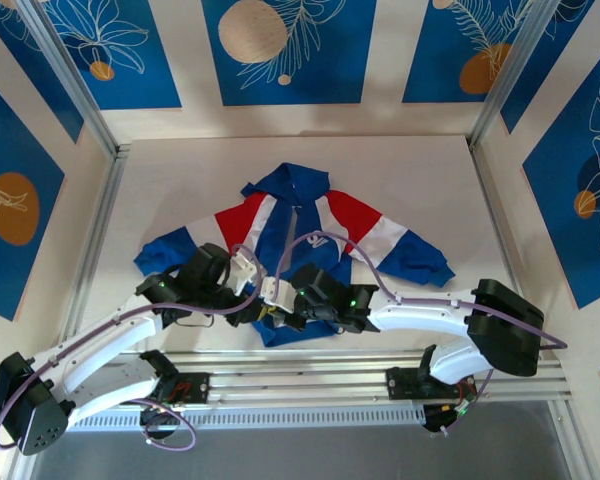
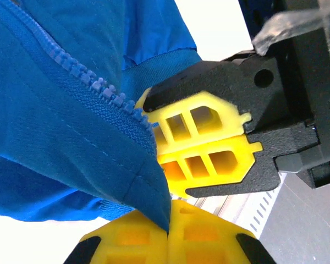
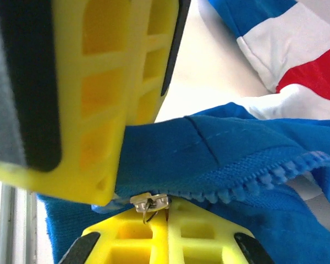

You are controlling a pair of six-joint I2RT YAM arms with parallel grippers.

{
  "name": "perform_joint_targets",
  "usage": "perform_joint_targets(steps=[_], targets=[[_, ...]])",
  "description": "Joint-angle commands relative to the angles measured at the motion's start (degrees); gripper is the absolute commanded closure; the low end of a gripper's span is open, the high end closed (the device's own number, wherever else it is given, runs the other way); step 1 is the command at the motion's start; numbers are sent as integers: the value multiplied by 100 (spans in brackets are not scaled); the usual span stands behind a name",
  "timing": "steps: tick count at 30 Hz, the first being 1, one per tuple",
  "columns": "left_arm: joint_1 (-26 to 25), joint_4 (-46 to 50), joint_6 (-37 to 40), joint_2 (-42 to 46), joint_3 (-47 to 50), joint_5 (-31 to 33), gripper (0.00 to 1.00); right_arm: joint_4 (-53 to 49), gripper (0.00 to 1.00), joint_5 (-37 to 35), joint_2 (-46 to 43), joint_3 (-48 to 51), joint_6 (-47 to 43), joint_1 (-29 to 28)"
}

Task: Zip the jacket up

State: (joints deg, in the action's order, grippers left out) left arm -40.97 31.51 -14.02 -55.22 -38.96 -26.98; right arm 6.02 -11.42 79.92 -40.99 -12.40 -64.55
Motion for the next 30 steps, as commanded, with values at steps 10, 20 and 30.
perform_joint_targets(steps=[10,20,30], targets=[[45,-55,-78,131,59,-115,100,-314,100,-590,-330,-271,898,225],[45,-53,-388,182,231,-25,100,-435,100,-1157,-240,-421,1033,231],[43,-39,-593,246,353,-202,100,-504,100,-1082,-194,-428,1098,246]])
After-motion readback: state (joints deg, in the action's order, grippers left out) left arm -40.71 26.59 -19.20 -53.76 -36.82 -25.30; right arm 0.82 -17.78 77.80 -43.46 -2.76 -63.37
